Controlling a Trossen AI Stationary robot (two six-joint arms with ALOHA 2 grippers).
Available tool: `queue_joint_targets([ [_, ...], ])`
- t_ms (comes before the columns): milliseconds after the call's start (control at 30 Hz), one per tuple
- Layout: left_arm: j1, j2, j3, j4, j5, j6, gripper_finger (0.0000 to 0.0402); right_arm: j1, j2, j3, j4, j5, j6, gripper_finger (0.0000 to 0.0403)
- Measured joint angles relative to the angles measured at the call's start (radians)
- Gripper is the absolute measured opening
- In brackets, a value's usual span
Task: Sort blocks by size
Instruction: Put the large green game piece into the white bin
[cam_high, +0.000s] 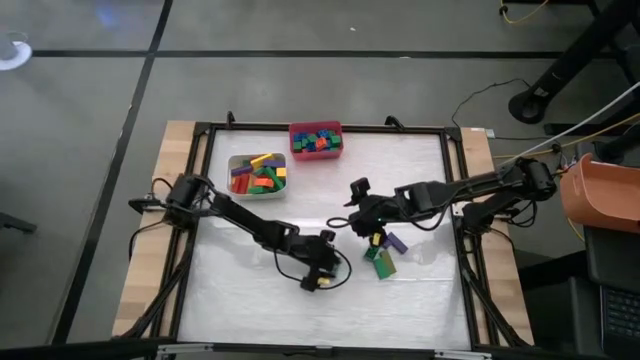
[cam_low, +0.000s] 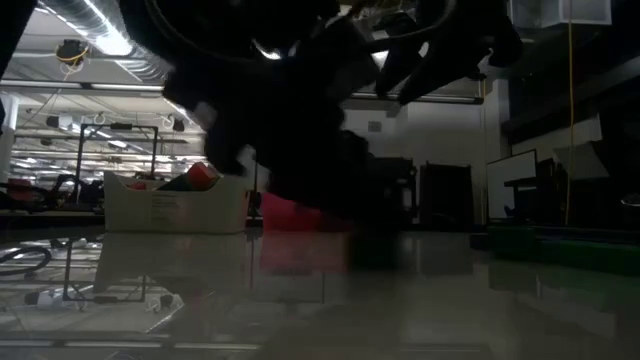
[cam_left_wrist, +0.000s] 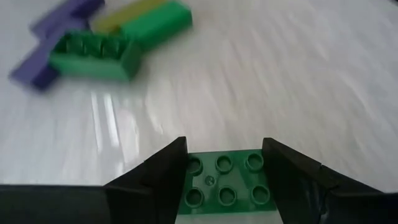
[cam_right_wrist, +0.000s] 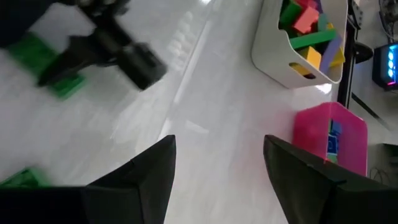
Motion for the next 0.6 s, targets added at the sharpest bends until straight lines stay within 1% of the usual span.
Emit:
queue_joint_targets([
  [200, -0.002, -0.145, -0.005, -0.298, 0.0, -0.008, 0.0196, 0.002, 0.0, 0.0, 0.004, 0.0, 0.004, 0.0241],
  [267, -0.005, -0.193, -0.005, -0.382, -0.002, -0.043, 0.0196, 0.001, 0.0, 0.0, 0.016, 0.003, 0.005, 0.0241],
  [367, -0.009, -0.26, -0.004, -0.478, -0.027, -0.116, 0.0196, 0.001, 0.0, 0.0, 0.033, 0.037, 0.005, 0.0241],
  [467, -0.024, -0.306, -0.004, -0.542, -0.1, -0.209, 0.0196, 0.001, 0.0, 0.0, 0.04, 0.046, 0.005, 0.0241],
  [600, -0.062, -0.308, -0.003, -0.564, -0.263, -0.426, 0.0196, 0.001, 0.0, 0.0, 0.039, 0.045, 0.005, 0.0241],
])
